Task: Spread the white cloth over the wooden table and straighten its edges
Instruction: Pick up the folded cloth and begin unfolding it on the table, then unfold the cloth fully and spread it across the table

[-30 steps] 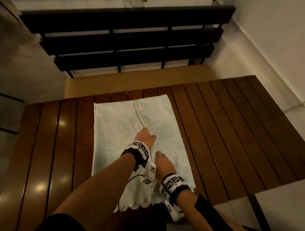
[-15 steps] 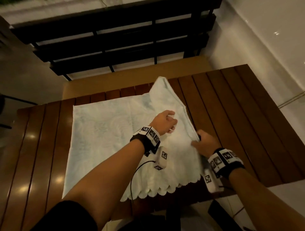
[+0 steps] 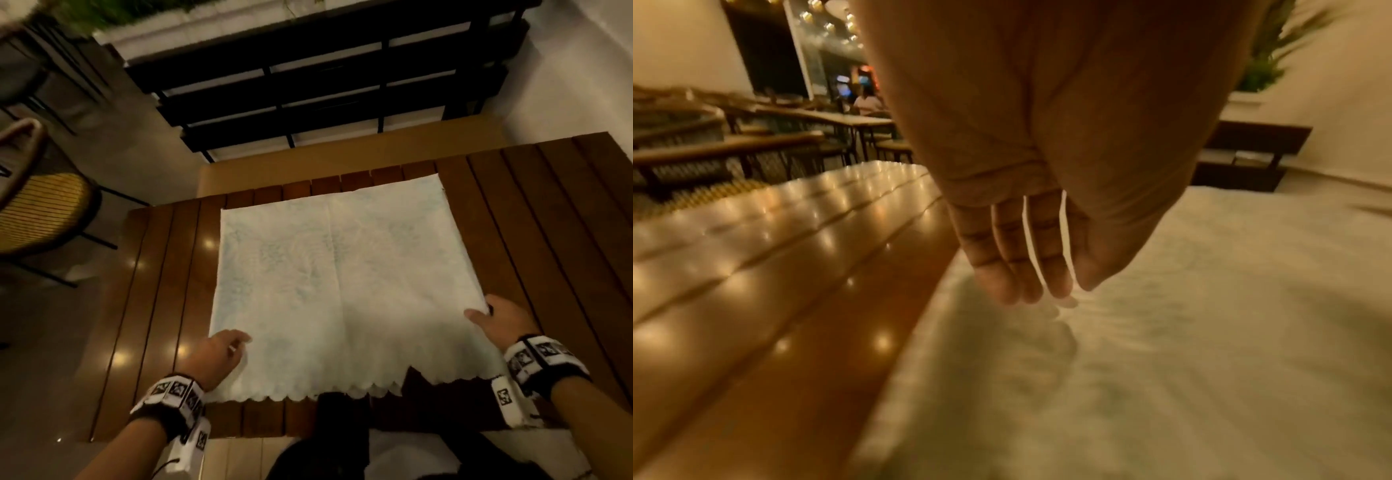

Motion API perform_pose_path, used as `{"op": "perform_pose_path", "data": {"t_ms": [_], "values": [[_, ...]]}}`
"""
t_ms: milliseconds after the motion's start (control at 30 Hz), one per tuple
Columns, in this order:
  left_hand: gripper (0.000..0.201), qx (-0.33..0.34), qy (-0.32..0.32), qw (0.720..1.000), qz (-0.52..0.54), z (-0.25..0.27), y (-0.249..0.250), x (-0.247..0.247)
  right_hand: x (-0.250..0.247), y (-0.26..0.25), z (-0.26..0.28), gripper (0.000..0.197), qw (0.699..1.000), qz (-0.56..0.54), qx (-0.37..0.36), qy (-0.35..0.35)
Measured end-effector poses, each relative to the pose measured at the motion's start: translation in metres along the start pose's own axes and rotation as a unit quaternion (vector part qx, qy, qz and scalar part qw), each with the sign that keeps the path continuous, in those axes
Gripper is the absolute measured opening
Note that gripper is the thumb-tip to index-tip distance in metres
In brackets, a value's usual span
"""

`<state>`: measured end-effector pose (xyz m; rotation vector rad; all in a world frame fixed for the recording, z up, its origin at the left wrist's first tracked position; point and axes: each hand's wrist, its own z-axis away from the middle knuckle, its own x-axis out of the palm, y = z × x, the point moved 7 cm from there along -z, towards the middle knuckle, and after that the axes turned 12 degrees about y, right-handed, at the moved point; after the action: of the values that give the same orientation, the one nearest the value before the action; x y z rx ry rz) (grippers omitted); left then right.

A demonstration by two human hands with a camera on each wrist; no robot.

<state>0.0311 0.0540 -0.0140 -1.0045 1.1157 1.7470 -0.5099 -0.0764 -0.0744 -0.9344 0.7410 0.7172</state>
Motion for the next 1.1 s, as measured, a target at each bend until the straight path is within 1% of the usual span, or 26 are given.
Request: {"op": "perform_pose_path", "data": {"t_ms": [33, 100, 133, 167, 267, 333, 400, 433, 467, 500, 567, 633, 667, 700, 767, 800, 867, 900, 967, 1000, 1033, 1100], "values": [[0.031, 0.01, -0.001, 1.0, -0.018, 0.006, -0.016, -0.004, -0.005, -0.002, -0.004, 0.033, 1.0, 0.004, 0.007, 0.02], [0.033, 0.02, -0.016, 0.998, -0.062, 0.015, -0.04, -0.01, -0.012, -0.006, -0.008, 0.052, 0.997, 0.042, 0.03, 0.065], [0.034, 0.039, -0.017, 0.996, -0.084, 0.018, -0.046, -0.011, -0.012, -0.007, -0.006, 0.058, 0.994, 0.06, 0.044, 0.079], [0.037, 0.065, -0.017, 0.993, -0.096, 0.02, -0.05, -0.01, -0.013, -0.009, -0.001, 0.06, 0.991, 0.078, 0.06, 0.086], [0.052, 0.161, -0.032, 0.98, -0.114, 0.026, -0.044, 0.0, -0.01, -0.013, 0.01, 0.057, 0.984, 0.119, 0.079, 0.102], [0.058, 0.223, -0.043, 0.966, -0.126, 0.028, -0.042, 0.009, -0.013, -0.02, 0.023, 0.061, 0.969, 0.178, 0.091, 0.144], [0.06, 0.27, -0.049, 0.95, -0.148, 0.027, -0.045, 0.016, -0.012, -0.035, 0.044, 0.064, 0.949, 0.232, 0.069, 0.204], [0.056, 0.289, -0.054, 0.943, -0.157, 0.024, -0.048, 0.02, -0.008, -0.047, 0.056, 0.062, 0.945, 0.233, 0.045, 0.227], [0.049, 0.308, -0.046, 0.936, -0.162, 0.021, -0.05, 0.02, 0.0, -0.057, 0.066, 0.059, 0.946, 0.22, 0.02, 0.237], [0.037, 0.333, -0.041, 0.927, -0.17, 0.019, -0.05, 0.021, 0.009, -0.067, 0.078, 0.055, 0.951, 0.206, 0.004, 0.232], [0.019, 0.384, -0.035, 0.907, -0.168, 0.016, -0.044, 0.017, 0.031, -0.082, 0.097, 0.049, 0.964, 0.176, -0.008, 0.197], [0.007, 0.422, -0.008, 0.896, -0.137, 0.01, -0.034, 0.009, 0.056, -0.099, 0.119, 0.045, 0.975, 0.155, -0.023, 0.155], [0.004, 0.422, 0.005, 0.901, -0.101, 0.007, -0.028, 0.002, 0.07, -0.11, 0.13, 0.042, 0.979, 0.147, -0.045, 0.132], [0.007, 0.4, 0.005, 0.916, -0.046, 0.002, -0.025, -0.005, 0.082, -0.121, 0.139, 0.04, 0.982, 0.139, -0.071, 0.11], [0.008, 0.312, -0.021, 0.946, 0.082, -0.008, -0.02, -0.017, 0.104, -0.147, 0.154, 0.036, 0.982, 0.119, -0.133, 0.064], [0.006, 0.267, -0.036, 0.952, 0.147, -0.013, -0.016, -0.022, 0.114, -0.16, 0.162, 0.034, 0.981, 0.103, -0.156, 0.044], [0.003, 0.21, -0.019, 0.948, 0.239, -0.022, -0.005, -0.033, 0.126, -0.192, 0.179, 0.031, 0.982, 0.048, -0.182, 0.018], [0.003, 0.19, -0.006, 0.943, 0.272, -0.027, 0.004, -0.039, 0.128, -0.209, 0.187, 0.034, 0.982, 0.01, -0.186, 0.011], [0.006, 0.167, -0.002, 0.936, 0.31, -0.035, 0.024, -0.047, 0.131, -0.242, 0.202, 0.053, 0.978, -0.066, -0.2, -0.004], [0.017, 0.17, -0.009, 0.935, 0.312, -0.038, 0.035, -0.051, 0.134, -0.257, 0.209, 0.061, 0.971, -0.097, -0.219, -0.014], [0.036, 0.19, -0.016, 0.937, 0.294, -0.04, 0.046, -0.054, 0.136, -0.271, 0.215, 0.063, 0.962, -0.129, -0.242, -0.024], [0.079, 0.277, -0.023, 0.942, 0.187, -0.044, 0.066, -0.057, 0.141, -0.294, 0.222, 0.056, 0.942, -0.184, -0.278, -0.05]]}}
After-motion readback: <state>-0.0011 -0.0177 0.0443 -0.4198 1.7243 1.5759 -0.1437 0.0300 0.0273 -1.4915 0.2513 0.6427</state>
